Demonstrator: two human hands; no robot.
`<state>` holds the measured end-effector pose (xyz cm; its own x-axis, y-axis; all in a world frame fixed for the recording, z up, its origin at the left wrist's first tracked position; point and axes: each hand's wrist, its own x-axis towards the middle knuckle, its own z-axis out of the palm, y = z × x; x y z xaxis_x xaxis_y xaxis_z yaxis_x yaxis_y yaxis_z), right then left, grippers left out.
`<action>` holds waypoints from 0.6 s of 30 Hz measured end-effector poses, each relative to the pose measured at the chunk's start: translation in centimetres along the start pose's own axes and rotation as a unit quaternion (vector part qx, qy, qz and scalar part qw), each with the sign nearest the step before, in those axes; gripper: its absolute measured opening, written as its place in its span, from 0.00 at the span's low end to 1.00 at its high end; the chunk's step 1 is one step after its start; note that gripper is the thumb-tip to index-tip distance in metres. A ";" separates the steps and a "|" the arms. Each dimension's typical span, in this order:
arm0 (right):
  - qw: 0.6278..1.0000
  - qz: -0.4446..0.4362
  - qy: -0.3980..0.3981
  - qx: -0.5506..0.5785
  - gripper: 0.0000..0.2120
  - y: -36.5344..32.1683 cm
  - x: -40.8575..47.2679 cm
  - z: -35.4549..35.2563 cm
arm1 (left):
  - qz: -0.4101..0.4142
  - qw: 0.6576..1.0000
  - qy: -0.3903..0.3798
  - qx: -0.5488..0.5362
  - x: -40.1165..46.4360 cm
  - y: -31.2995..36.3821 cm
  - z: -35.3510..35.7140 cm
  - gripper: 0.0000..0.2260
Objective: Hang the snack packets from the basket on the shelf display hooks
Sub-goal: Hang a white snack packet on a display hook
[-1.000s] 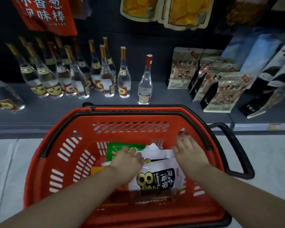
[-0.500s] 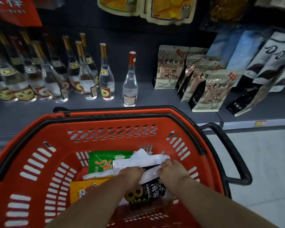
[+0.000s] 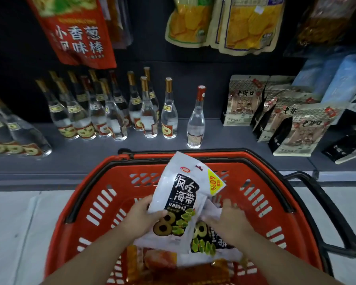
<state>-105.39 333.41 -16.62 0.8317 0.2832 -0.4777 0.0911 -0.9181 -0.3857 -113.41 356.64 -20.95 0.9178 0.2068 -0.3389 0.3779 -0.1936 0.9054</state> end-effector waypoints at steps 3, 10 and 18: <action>0.953 -0.041 -0.088 0.288 0.28 -2.3 -0.4 0.1 | 0.004 0.994 0.009 -0.112 -1.5 1.4 -0.9 0.20; 0.842 -0.113 -0.003 0.528 0.10 -5.7 -1.0 -3.3 | 0.045 0.980 0.003 -0.195 -3.4 6.9 -2.6 0.35; 0.820 -0.221 0.064 0.524 0.07 -13.6 -12.3 -21.2 | 0.055 0.985 -0.002 -0.162 -11.0 24.8 -6.7 0.20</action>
<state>-105.28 336.54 11.27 0.9016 0.4300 -0.0477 -0.0659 0.0276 -0.9974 -115.00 355.99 6.95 0.9518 0.1981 -0.2343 0.2179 0.1011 0.9707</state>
